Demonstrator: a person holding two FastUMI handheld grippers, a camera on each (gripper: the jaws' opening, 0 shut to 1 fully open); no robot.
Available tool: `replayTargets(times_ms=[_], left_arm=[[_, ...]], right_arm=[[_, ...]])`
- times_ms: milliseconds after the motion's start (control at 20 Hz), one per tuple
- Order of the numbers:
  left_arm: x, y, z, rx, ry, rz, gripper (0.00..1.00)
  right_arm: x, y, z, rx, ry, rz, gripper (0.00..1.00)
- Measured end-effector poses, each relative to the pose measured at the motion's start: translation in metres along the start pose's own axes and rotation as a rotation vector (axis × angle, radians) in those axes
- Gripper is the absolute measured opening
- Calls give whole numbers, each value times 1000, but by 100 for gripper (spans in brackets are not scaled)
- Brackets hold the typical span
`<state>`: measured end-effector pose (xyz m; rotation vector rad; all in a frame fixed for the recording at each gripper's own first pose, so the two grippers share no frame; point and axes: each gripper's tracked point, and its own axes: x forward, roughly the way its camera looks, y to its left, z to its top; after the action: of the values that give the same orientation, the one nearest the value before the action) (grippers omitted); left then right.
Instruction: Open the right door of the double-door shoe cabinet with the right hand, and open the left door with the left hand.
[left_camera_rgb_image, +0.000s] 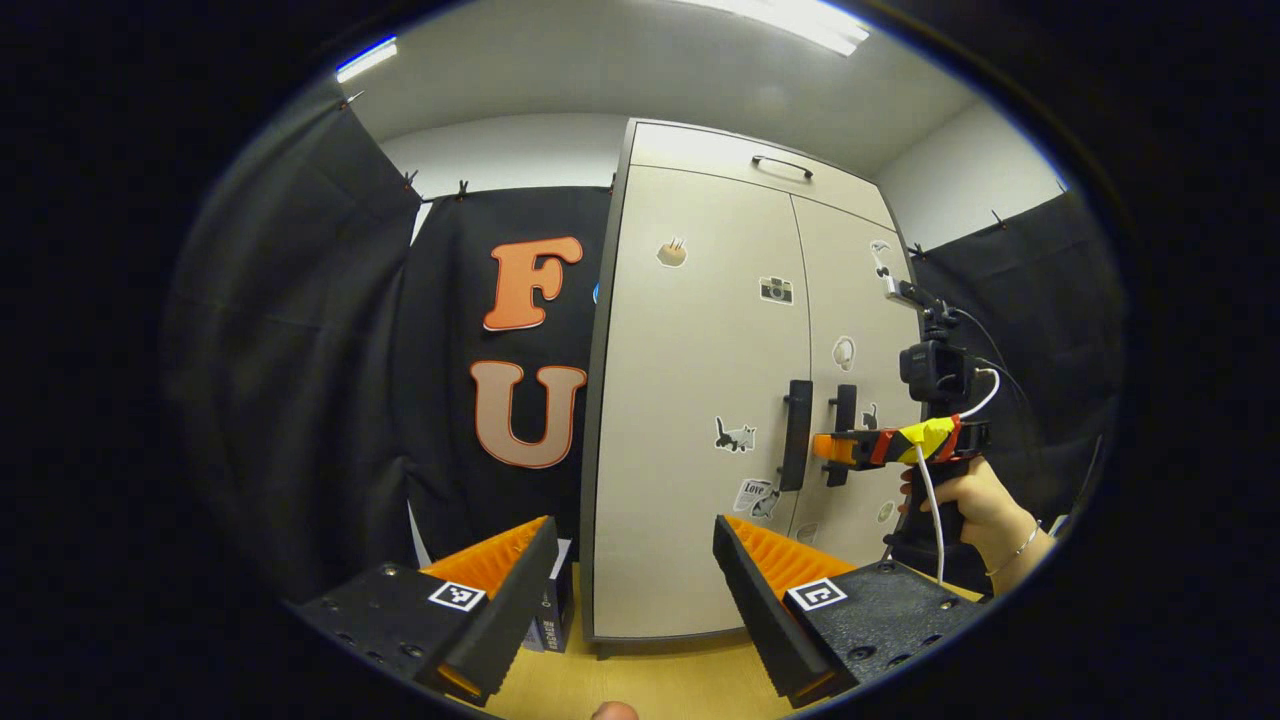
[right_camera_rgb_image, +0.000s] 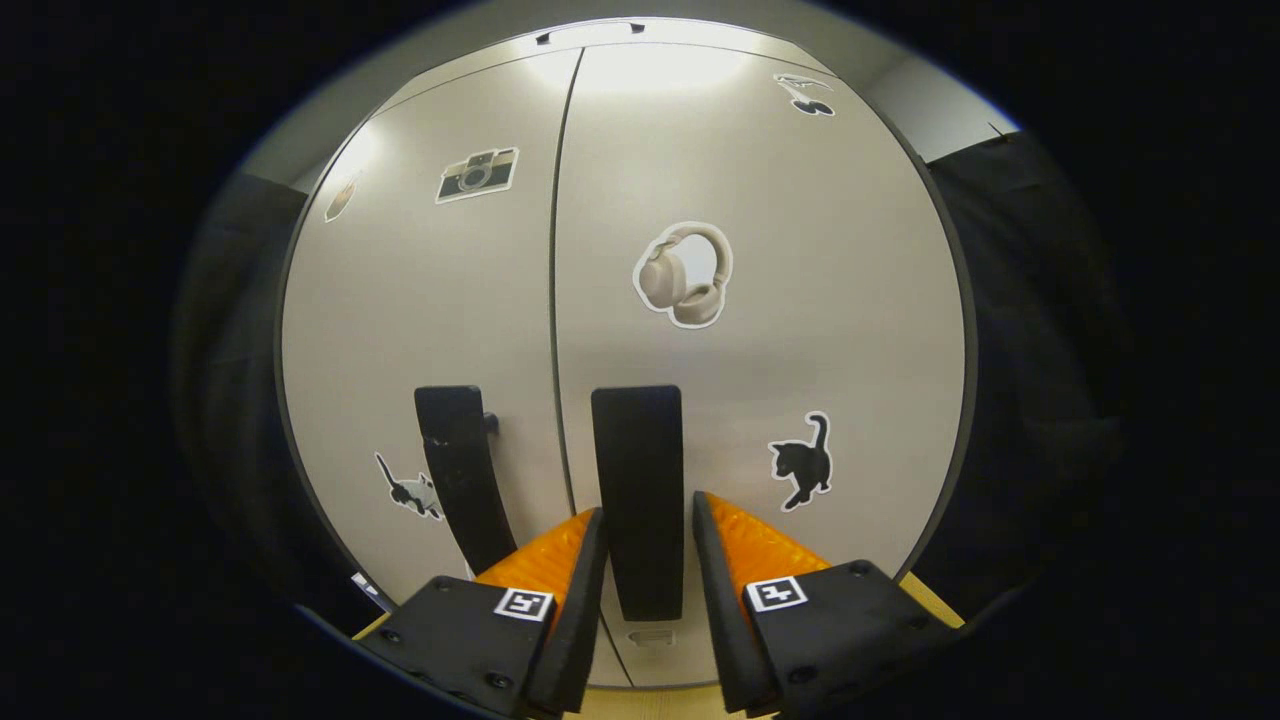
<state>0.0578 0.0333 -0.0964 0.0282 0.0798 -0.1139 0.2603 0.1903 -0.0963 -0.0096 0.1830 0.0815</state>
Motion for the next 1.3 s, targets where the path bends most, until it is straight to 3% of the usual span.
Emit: replayTargets(times_ms=[50,100,150,200,300,450,550,600,700,1300], left_arm=[[-2,0,0,-5,3,0,95],[-4,1,1,-8,4,6,95],[-6,3,3,-5,3,20,95],[-7,6,4,4,4,43,95],[-8,4,5,19,13,66,95],[-19,-8,8,28,10,59,97],[-24,-20,11,28,5,45,92],[-26,-25,14,27,0,41,94],[-30,-33,11,24,2,38,94],[-50,-60,7,47,32,63,94]], right_arm=[[1,0,0,4,0,-4,53],[1,0,-1,9,6,-7,40],[1,-1,-1,8,2,-10,43],[0,0,-2,2,0,-7,40],[-6,-1,-3,-8,8,14,25],[-15,-2,-3,-3,30,56,26],[-25,-4,-2,-24,34,76,26],[-34,-6,-2,-17,36,88,16],[-44,-9,-1,6,44,110,16],[-71,-37,3,-61,27,128,16]])
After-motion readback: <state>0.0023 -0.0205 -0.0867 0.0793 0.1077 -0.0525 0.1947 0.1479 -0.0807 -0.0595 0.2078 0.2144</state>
